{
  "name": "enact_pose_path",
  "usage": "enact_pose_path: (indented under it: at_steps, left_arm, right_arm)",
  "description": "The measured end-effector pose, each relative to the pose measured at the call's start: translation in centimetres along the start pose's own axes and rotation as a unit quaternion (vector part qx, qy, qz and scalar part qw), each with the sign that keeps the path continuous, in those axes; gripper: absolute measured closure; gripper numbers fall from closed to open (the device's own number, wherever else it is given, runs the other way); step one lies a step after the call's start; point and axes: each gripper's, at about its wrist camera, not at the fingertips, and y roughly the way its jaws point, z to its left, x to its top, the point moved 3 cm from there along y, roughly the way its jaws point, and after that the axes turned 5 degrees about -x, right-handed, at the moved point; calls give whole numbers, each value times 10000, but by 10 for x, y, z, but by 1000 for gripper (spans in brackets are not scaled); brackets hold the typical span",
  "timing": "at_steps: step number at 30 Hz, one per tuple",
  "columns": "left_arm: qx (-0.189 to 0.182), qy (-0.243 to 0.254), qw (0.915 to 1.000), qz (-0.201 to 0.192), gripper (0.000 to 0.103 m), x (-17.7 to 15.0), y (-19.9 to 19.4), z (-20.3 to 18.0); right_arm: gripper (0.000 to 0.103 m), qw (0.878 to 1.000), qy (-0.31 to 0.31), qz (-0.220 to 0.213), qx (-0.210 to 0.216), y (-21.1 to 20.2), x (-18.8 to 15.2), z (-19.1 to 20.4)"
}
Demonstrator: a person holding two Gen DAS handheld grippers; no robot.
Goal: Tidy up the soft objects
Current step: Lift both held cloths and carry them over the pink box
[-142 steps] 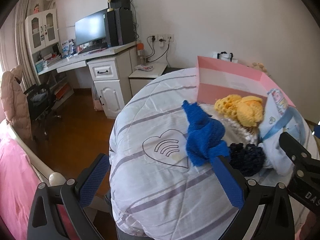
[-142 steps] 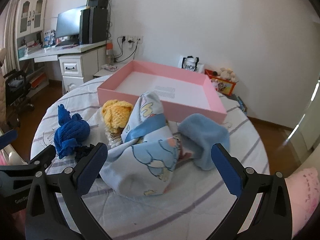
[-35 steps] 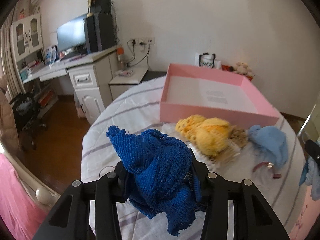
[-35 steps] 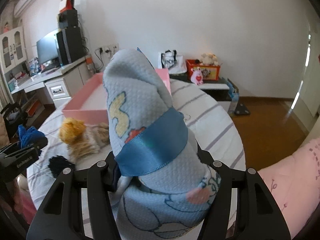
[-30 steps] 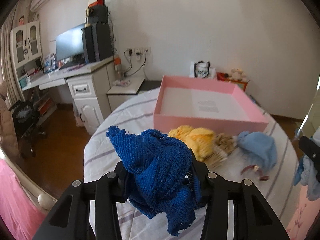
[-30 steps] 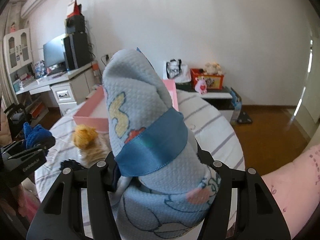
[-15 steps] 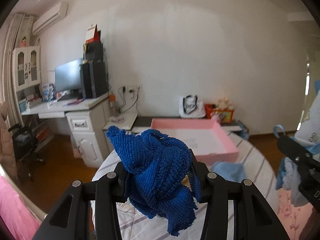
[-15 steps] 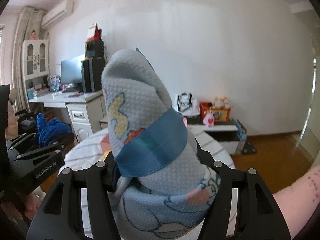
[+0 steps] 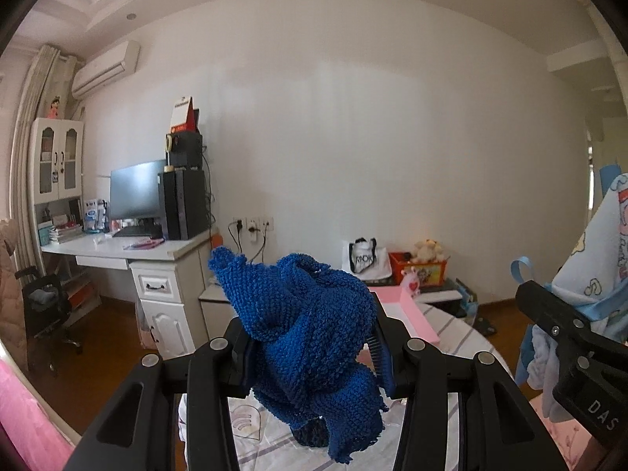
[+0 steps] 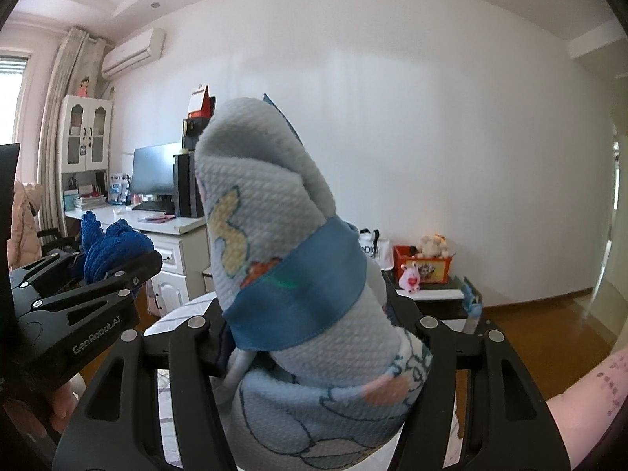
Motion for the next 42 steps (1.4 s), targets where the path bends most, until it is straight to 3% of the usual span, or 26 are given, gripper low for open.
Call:
enact_pose_path:
  at_steps: [11,19,27,34,42]
  left_arm:
    - [-21,42,9999,-116,60,-32,-21,-5]
    - [-29,52,10000,-37,60,-31,-14,-9]
    - [-43,57,10000,59,60,0,18,-8]
    - [-57,12,9998,201,60,1,32,-4]
    - [-77,23,9982,592,60,3,75,-1]
  right_arm:
    - [46,10000,1,-87,44,-10,-2,-1]
    - [46,9999,78,-50,-64,-4,2,-5]
    - [46,9999,102,52,-122,7,5,2]
    - [46,9995,120,219,-178,20,5,8]
    - [46,9979,160,588,-207,61,-3,13]
